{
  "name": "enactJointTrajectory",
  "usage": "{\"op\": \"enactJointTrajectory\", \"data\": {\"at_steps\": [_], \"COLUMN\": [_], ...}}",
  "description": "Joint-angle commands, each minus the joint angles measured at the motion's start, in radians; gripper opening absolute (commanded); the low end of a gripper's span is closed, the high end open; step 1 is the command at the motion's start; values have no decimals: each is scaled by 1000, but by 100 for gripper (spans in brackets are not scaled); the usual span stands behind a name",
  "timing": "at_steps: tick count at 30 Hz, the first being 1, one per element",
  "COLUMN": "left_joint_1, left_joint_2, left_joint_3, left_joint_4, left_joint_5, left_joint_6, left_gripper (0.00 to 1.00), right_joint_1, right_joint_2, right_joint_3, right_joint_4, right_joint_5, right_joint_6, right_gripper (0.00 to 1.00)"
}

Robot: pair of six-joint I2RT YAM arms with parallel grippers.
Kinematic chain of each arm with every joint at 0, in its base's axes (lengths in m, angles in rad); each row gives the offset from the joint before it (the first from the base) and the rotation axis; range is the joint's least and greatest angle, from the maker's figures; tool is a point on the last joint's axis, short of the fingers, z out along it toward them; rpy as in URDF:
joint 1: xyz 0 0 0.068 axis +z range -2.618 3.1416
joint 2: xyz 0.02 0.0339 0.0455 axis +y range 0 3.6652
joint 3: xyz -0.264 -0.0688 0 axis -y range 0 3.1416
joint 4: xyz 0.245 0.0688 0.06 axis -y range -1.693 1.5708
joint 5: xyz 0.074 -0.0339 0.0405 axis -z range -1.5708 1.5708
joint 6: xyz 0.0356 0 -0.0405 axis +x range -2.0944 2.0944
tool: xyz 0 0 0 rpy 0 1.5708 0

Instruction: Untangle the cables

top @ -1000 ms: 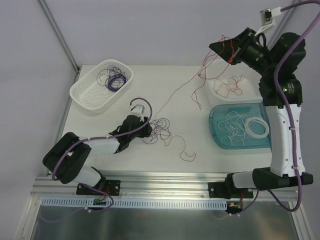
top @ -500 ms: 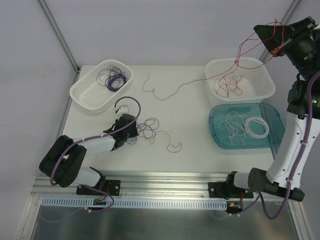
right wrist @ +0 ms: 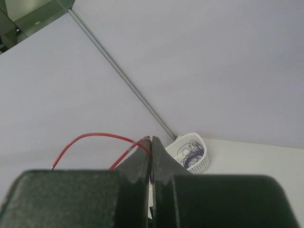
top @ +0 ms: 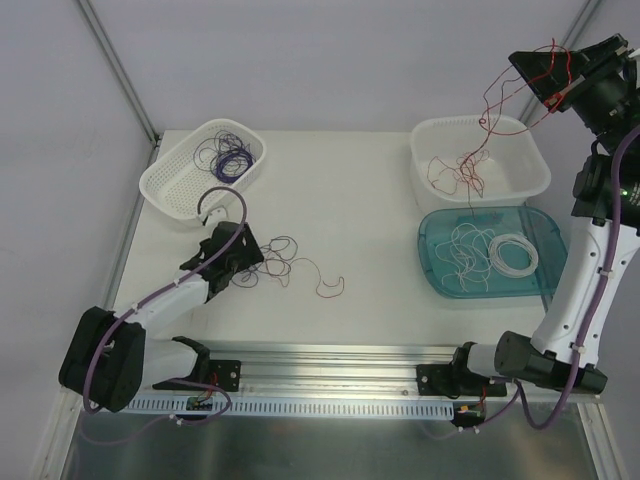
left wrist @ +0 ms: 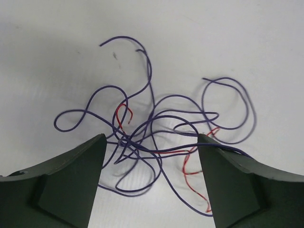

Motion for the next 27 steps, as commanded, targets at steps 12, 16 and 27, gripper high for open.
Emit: {"op": "enactJointTrajectory", "data": {"at_steps": [12,16,27], "left_joint_1": [0,0,0], "left_joint_2": [-286,-307,-272], "left_joint_3": [48,37,45], "left_joint_4": [-76,-88,-91], "left_joint_5": [411,439,468], "left_joint_6": [208,232,225], "left_gripper": [99,99,99], "right_joint_1": [-21,-42,-82], "right_joint_2": [136,214,358], "right_joint_3": [122,201,324], "right_joint_4": [-3,48,267], "right_joint_5": [45,77,221], "right_joint_6": [-95,-63,-12], "right_gripper": [1,1,1]}}
